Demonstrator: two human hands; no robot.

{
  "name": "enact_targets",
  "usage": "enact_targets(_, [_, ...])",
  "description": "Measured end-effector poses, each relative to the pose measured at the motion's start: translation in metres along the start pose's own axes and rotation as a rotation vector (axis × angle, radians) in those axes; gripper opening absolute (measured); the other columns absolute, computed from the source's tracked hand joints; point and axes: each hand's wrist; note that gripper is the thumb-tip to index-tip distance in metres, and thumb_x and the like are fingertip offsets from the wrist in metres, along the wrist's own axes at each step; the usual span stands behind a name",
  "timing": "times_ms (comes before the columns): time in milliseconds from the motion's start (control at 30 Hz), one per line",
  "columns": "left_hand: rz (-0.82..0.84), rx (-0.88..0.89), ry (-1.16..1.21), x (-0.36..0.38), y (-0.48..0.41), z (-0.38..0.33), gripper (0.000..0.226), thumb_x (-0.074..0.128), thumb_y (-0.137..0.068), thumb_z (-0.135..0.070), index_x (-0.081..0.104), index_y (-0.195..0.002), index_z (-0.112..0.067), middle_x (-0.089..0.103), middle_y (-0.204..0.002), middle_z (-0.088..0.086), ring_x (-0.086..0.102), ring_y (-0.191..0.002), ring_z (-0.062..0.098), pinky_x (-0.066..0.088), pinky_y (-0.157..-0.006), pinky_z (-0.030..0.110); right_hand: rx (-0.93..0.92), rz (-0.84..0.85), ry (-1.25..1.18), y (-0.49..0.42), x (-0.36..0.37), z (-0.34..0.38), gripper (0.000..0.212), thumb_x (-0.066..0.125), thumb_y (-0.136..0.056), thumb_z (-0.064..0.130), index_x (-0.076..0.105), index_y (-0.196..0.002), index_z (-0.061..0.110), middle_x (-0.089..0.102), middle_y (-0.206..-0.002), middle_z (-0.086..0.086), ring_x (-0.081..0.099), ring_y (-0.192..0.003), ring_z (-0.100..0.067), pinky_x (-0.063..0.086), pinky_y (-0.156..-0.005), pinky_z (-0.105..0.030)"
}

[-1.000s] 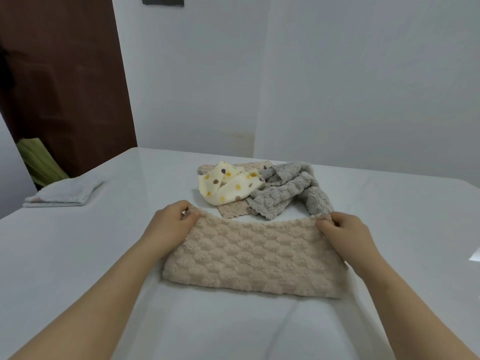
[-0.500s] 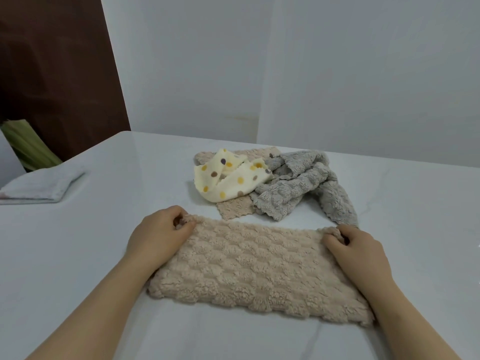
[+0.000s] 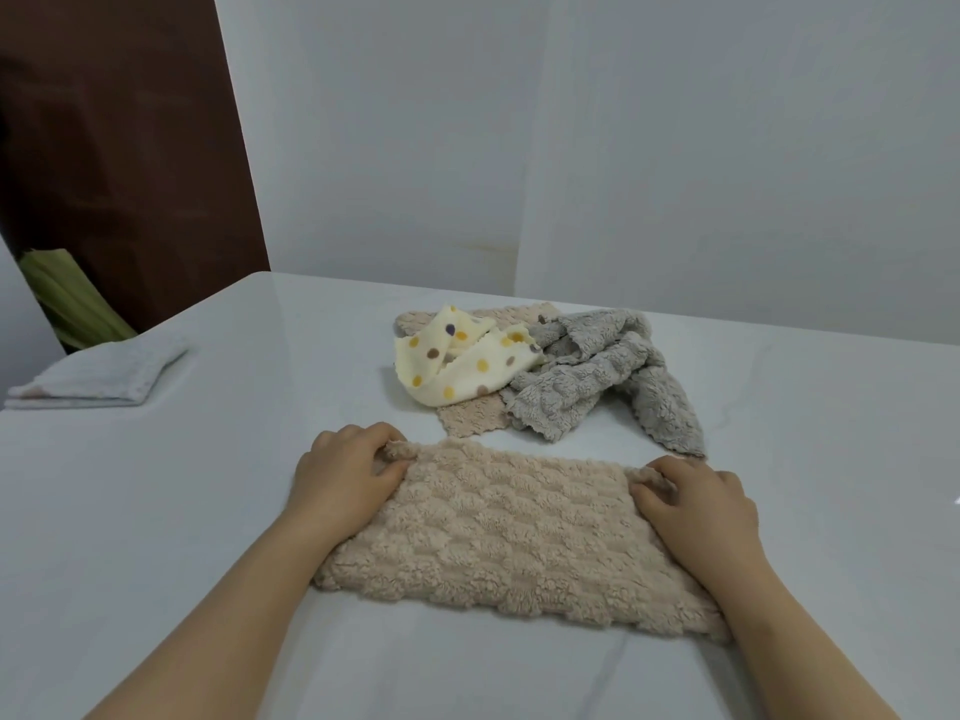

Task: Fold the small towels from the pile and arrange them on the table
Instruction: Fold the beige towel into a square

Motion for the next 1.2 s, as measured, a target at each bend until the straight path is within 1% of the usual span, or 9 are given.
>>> enact_targets(100, [-0.038, 0.054, 0.14, -0.001, 0.001, 0.0, 0.01, 0.057, -0.088, -0.022, 0.054, -0.087, -0.032, 0.052, -0.088, -0.004, 0.051, -0.09, 0.016, 0.04, -0.072, 0.025, 0.019, 0.026, 0.003, 0.001, -0.001, 0.001, 0.023, 0.05, -0.089, 0.034, 0.061, -0.108, 0.026, 0.058, -0.117, -0.003, 0.044, -0.111, -0.032, 0.034, -0.083, -0.032])
enact_targets(200, [-0.104, 0.034, 0.311, -0.003, 0.002, -0.001, 0.014, 0.06, -0.086, -0.017, 0.055, -0.083, -0.029, 0.053, -0.087, -0.003, 0.048, -0.075, 0.005, 0.033, -0.062, 0.014, 0.041, 0.043, -0.01, 0.001, -0.003, 0.001, 0.024, 0.05, -0.089, 0.033, 0.061, -0.11, 0.026, 0.058, -0.117, -0.005, 0.044, -0.113, -0.032, 0.035, -0.087, -0.034])
enact_targets(400, [0.039, -0.101, 0.517, -0.013, -0.001, 0.007, 0.005, 0.067, -0.082, -0.021, 0.064, -0.082, -0.025, 0.067, -0.091, -0.001, 0.062, -0.084, 0.019, 0.048, -0.076, 0.033, 0.033, 0.061, 0.002, 0.001, -0.003, 0.002, 0.024, 0.05, -0.09, 0.033, 0.062, -0.109, 0.024, 0.056, -0.122, -0.002, 0.041, -0.115, -0.032, 0.034, -0.088, -0.034])
enact_targets(600, [-0.054, -0.078, 0.38, -0.009, 0.004, -0.002, 0.004, 0.065, -0.084, -0.026, 0.063, -0.081, -0.023, 0.063, -0.08, -0.005, 0.055, -0.072, 0.011, 0.038, -0.059, 0.021, 0.029, 0.059, -0.046, -0.002, -0.001, 0.0, 0.02, 0.053, -0.088, 0.03, 0.065, -0.102, 0.023, 0.061, -0.11, -0.004, 0.045, -0.109, -0.032, 0.034, -0.082, -0.034])
enact_targets(767, [-0.081, -0.171, 0.692, -0.012, 0.003, -0.002, 0.004, 0.069, -0.081, -0.018, 0.067, -0.078, -0.02, 0.069, -0.081, 0.019, 0.063, -0.073, 0.031, 0.052, -0.078, 0.042, 0.008, -0.039, -0.265, -0.003, -0.005, -0.007, 0.015, 0.06, -0.084, 0.022, 0.063, -0.07, 0.025, 0.067, -0.083, -0.005, 0.055, -0.095, -0.034, 0.044, -0.077, -0.037])
enact_targets(867, [0.0, -0.182, 0.851, -0.012, 0.006, -0.008, 0.009, 0.069, -0.081, -0.011, 0.066, -0.078, -0.019, 0.069, -0.082, 0.019, 0.063, -0.073, 0.028, 0.051, -0.078, 0.039, 0.026, -0.079, -0.337, -0.004, -0.01, -0.011, 0.024, 0.063, -0.083, 0.019, 0.056, -0.064, 0.032, 0.063, -0.078, -0.001, 0.054, -0.093, -0.035, 0.042, -0.074, -0.036])
enact_targets(1000, [0.017, -0.08, 0.356, -0.008, 0.005, -0.009, 0.005, 0.066, -0.083, -0.023, 0.061, -0.084, -0.023, 0.063, -0.08, -0.005, 0.056, -0.075, 0.011, 0.042, -0.063, 0.02, 0.082, 0.061, -0.161, -0.004, -0.01, -0.013, 0.006, 0.058, -0.084, 0.026, 0.063, -0.086, 0.029, 0.065, -0.104, -0.002, 0.046, -0.11, -0.034, 0.038, -0.087, -0.037])
enact_targets(1067, [-0.002, -0.019, 0.156, -0.006, 0.005, -0.01, 0.008, 0.063, -0.085, -0.025, 0.061, -0.089, -0.019, 0.061, -0.084, -0.004, 0.055, -0.08, 0.014, 0.043, -0.067, 0.025, 0.107, 0.092, -0.109, -0.004, -0.011, -0.012, 0.014, 0.055, -0.086, 0.028, 0.063, -0.098, 0.028, 0.063, -0.108, 0.0, 0.043, -0.113, -0.032, 0.035, -0.089, -0.037])
enact_targets(1200, [0.008, -0.031, 0.177, -0.006, 0.006, -0.01, 0.007, 0.063, -0.085, -0.026, 0.056, -0.084, -0.027, 0.056, -0.079, -0.011, 0.053, -0.082, 0.015, 0.041, -0.07, 0.028, 0.111, 0.102, -0.146, -0.001, -0.013, -0.007, 0.005, 0.056, -0.086, 0.026, 0.058, -0.086, 0.031, 0.059, -0.091, 0.001, 0.047, -0.108, -0.032, 0.036, -0.087, -0.036])
Point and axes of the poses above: each hand's wrist, its own y-axis away from the middle knuckle, its own x-axis out of the palm, z = x × y
